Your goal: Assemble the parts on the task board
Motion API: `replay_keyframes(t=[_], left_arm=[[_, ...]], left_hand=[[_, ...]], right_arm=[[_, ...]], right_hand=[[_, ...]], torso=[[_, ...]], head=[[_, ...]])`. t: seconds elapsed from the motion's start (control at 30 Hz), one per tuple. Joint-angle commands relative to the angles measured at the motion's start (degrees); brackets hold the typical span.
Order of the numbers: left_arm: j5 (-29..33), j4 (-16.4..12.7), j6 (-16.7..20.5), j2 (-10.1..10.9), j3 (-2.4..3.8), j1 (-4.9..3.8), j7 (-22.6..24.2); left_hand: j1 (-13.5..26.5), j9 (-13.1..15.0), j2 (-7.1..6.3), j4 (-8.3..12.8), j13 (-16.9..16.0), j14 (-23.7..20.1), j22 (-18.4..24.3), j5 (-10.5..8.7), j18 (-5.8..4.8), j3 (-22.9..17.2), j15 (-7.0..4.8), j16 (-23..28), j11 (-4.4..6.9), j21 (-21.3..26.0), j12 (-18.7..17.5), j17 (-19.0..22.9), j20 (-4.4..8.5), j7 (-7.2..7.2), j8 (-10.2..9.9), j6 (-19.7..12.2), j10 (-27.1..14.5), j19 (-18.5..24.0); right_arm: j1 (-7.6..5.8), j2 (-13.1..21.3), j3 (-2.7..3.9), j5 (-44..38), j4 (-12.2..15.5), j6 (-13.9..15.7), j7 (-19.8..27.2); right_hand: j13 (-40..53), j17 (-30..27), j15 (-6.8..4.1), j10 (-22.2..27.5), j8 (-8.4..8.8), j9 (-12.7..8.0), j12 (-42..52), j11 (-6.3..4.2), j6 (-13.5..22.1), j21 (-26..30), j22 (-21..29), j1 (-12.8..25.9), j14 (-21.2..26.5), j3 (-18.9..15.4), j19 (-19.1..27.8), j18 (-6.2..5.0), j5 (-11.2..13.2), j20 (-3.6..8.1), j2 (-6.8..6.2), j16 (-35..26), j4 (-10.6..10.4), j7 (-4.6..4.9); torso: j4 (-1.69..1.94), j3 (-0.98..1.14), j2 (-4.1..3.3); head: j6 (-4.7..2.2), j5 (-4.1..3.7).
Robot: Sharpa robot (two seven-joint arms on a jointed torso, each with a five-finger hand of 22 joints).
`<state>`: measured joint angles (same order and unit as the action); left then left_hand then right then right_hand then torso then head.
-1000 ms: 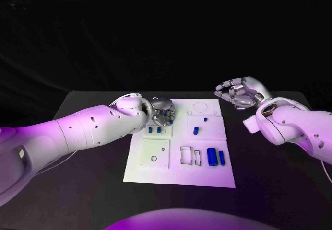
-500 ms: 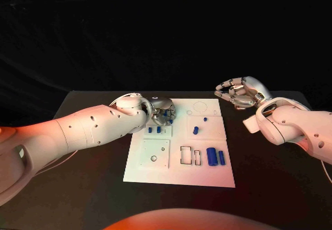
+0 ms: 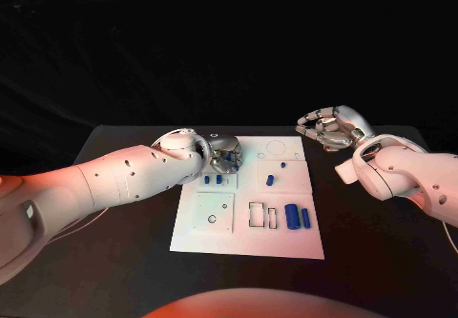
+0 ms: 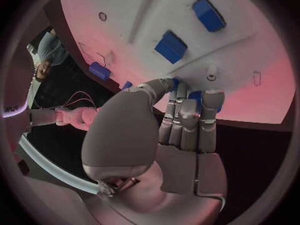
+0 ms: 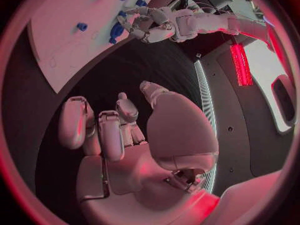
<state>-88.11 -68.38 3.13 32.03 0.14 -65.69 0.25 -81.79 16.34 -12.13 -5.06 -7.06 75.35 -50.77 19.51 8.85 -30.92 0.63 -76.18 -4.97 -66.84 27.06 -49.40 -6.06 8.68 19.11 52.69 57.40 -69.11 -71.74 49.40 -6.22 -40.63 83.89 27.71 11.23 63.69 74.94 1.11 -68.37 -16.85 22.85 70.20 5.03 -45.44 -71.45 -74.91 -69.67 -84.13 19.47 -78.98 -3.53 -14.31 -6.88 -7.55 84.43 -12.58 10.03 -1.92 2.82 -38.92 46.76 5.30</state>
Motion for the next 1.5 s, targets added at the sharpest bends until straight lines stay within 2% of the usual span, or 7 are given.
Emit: replay_keyframes(t=[0.03,0.3,0.53,0.67,1.1,1.4,1.5], left_arm=[[0.62,-0.07,-1.31,-0.21,-0.14,0.17,0.75],[0.61,0.12,-0.54,-0.11,-0.15,0.19,0.26],[0.61,-0.15,1.21,0.16,-0.12,0.21,0.64],[1.39,-1.63,1.85,1.06,0.04,0.23,0.84],[5.0,-6.93,3.43,5.91,2.94,0.31,1.17],[5.88,-7.33,2.48,8.97,3.36,0.76,0.47],[5.96,-6.93,2.08,9.59,3.38,1.09,0.18]], left_hand=[[-0.19,0.25,0.96,0.47,-0.13,0.21,-0.47,-0.28,-0.83,-0.23,0.0,-0.47,0.12,-0.57,-0.28,-0.1,0.0,-0.12,0.6,1.2,0.93,-0.66],[-0.46,0.49,1.83,1.14,-0.24,1.08,-2.82,-0.37,-1.29,-0.44,-0.38,-1.04,0.48,-2.13,-0.61,-0.58,0.21,-0.33,0.83,2.7,2.67,-2.12],[-0.67,0.49,1.8,1.59,-0.22,1.45,-2.95,-0.3,-1.3,-0.59,-0.42,-1.3,0.5,-2.29,-0.93,-1.07,0.28,-0.25,0.65,2.79,2.92,-2.25],[-0.63,0.47,1.71,1.67,-0.23,1.28,-3.04,-0.27,-1.32,-0.59,-0.42,-1.11,0.47,-2.35,-1.01,-0.42,0.27,-0.18,0.57,2.79,3.01,-2.3],[-0.48,0.47,1.5,1.81,-0.23,1.76,-3.51,-0.22,-1.42,-0.56,-0.38,-1.51,0.42,-2.67,-1.17,-1.44,0.26,-0.08,0.47,2.92,3.24,-2.59],[-0.27,0.48,1.28,1.9,-0.24,1.76,-3.76,-0.22,-1.46,-0.49,-0.35,-1.46,0.4,-2.86,-1.34,-1.04,0.26,-0.05,0.4,3.11,3.48,-2.75],[-0.2,0.48,1.24,1.89,-0.24,1.75,-3.73,-0.23,-1.46,-0.46,-0.34,-1.43,0.4,-2.85,-1.37,-0.91,0.26,-0.06,0.39,3.15,3.52,-2.74]], right_arm=[[0.03,-0.04,0.0,-0.21,-0.01,-0.97,0.22],[0.04,-0.04,0.0,-0.21,-0.06,-0.97,0.25],[0.07,-0.07,0.0,-0.21,-0.09,-0.97,0.28],[0.16,-0.09,0.0,-0.21,-0.12,-0.97,0.32],[0.43,0.04,0.0,-0.22,-0.13,-1.01,0.34],[0.54,0.28,0.0,-0.22,-0.05,-1.04,0.31],[0.55,0.32,0.0,-0.22,-0.03,-1.03,0.31]], right_hand=[[0.04,2.66,-0.41,-0.06,-0.26,-0.07,0.04,0.04,0.42,0.31,-1.11,0.08,-2.85,-0.04,0.36,-1.12,-0.39,0.19,0.13,-0.24,-0.24,-0.1],[0.08,2.63,-0.41,-0.1,-0.3,-0.07,0.08,0.03,0.38,0.33,-1.1,0.08,-2.84,-0.04,0.37,-1.13,-0.38,0.19,0.15,-0.25,-0.26,-0.1],[0.09,2.63,-0.42,-0.11,-0.32,-0.07,0.09,0.03,0.37,0.32,-1.11,0.09,-2.84,-0.04,0.35,-1.12,-0.38,0.2,0.18,-0.25,-0.28,-0.1],[0.09,2.63,-0.42,-0.11,-0.32,-0.07,0.09,0.03,0.37,0.32,-1.11,0.09,-2.84,-0.04,0.35,-1.12,-0.38,0.2,0.18,-0.25,-0.28,-0.1],[0.08,2.64,-0.42,-0.12,-0.39,-0.07,0.1,0.02,0.32,0.34,-1.11,0.1,-2.85,-0.02,0.36,-1.13,-0.4,0.2,0.3,-0.26,-0.37,-0.12],[0.08,2.64,-0.42,-0.12,-0.39,-0.07,0.1,0.02,0.32,0.34,-1.11,0.1,-2.85,-0.02,0.36,-1.13,-0.4,0.2,0.3,-0.26,-0.37,-0.12],[0.08,2.64,-0.42,-0.12,-0.39,-0.07,0.1,0.02,0.32,0.34,-1.11,0.1,-2.85,-0.02,0.36,-1.13,-0.4,0.2,0.3,-0.26,-0.37,-0.12]], torso=[[0.0,-0.02,0.02],[-0.01,0.0,0.02],[-0.01,-0.03,0.0],[0.02,-0.09,0.04],[0.18,-0.11,0.04],[0.26,0.01,0.11],[0.12,0.0,0.06]], head=[[-0.02,0.02],[-0.08,-0.02],[-0.3,0.02],[-0.42,-0.02],[-0.99,-0.21],[-0.92,-0.02],[-0.97,0.1]])
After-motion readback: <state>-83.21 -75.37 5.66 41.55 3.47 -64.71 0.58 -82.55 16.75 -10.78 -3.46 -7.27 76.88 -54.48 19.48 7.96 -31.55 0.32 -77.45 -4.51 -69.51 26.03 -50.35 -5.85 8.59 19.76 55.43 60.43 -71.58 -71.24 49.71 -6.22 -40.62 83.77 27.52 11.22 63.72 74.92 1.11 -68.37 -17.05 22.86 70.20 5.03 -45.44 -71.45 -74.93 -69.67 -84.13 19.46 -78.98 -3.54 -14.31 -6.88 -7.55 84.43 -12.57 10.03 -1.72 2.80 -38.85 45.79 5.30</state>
